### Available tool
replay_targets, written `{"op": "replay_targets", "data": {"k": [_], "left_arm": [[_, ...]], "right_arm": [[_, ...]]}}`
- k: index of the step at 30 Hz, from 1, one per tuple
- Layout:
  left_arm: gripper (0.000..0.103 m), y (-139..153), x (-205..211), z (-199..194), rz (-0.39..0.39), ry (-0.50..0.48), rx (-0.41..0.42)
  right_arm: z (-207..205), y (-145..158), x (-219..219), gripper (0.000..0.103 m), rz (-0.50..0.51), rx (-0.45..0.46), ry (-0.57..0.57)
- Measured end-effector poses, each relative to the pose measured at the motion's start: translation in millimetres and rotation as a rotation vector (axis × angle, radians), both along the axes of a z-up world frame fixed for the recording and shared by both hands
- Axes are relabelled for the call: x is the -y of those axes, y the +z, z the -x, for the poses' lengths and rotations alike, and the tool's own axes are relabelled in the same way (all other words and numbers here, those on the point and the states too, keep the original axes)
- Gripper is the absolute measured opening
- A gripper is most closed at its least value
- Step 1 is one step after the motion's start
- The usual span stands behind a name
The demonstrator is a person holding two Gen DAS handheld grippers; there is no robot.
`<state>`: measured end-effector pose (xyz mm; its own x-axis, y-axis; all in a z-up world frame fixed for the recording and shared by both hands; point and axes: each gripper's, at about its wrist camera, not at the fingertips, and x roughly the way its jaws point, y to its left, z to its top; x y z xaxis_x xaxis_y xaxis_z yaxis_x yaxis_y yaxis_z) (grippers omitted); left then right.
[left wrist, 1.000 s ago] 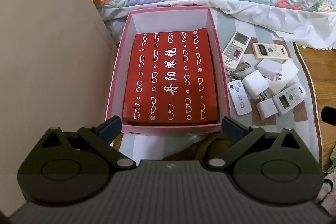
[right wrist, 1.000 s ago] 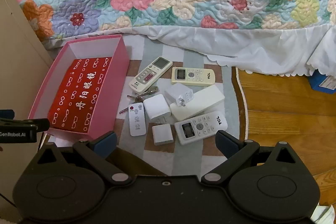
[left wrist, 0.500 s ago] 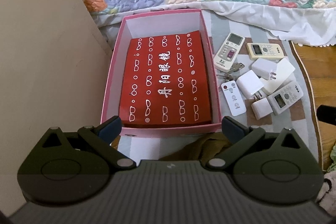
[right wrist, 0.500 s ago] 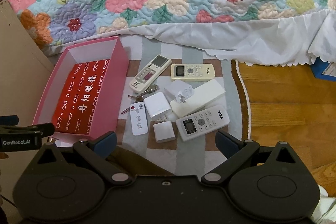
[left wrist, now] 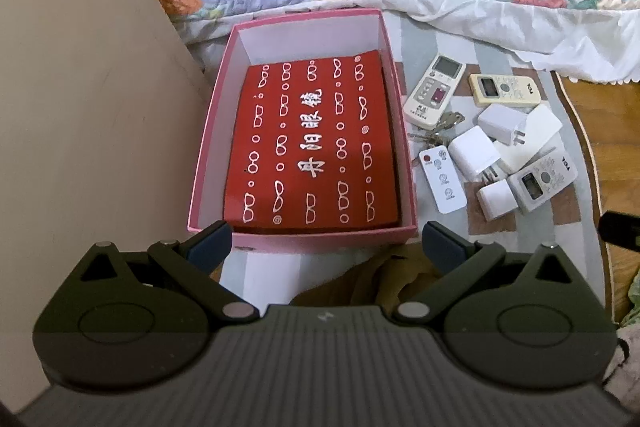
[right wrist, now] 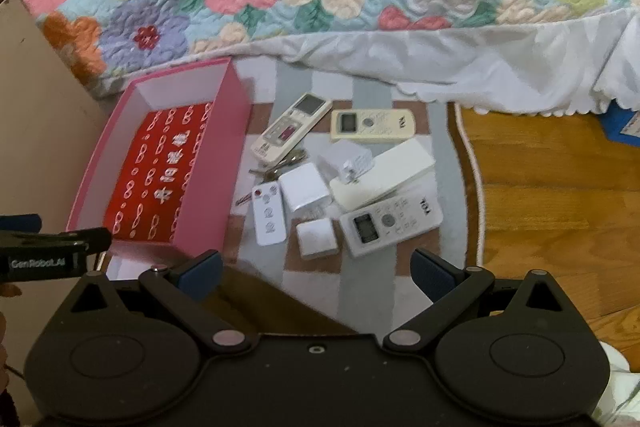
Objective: Organize rigid objects
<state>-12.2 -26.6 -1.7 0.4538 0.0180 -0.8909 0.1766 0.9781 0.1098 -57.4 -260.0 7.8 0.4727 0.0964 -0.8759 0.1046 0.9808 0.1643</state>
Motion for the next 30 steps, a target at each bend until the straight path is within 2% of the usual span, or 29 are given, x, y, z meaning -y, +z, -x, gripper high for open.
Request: {"op": "replay_targets", "data": {"k": [15, 23, 30], "left_arm": [[0.103, -2.6, 6.0, 6.2, -0.006, -0.011, -0.021], [0.103, -1.7, 9.8, 8.0, 0.02, -0.036, -0.024], [0.103, -3.3, 7.6, 5.1, 0.074, -0.04, -0.048]], "right_arm": [[1.5, -3.0, 0.5, 0.101, 0.007, -0.019, 0.012], [1.9, -3.8, 2.0, 0.101, 0.014, -0.018, 0.004], [2.4, -2.6, 2.2, 0.101, 0.028, -0.015, 0.0]]}}
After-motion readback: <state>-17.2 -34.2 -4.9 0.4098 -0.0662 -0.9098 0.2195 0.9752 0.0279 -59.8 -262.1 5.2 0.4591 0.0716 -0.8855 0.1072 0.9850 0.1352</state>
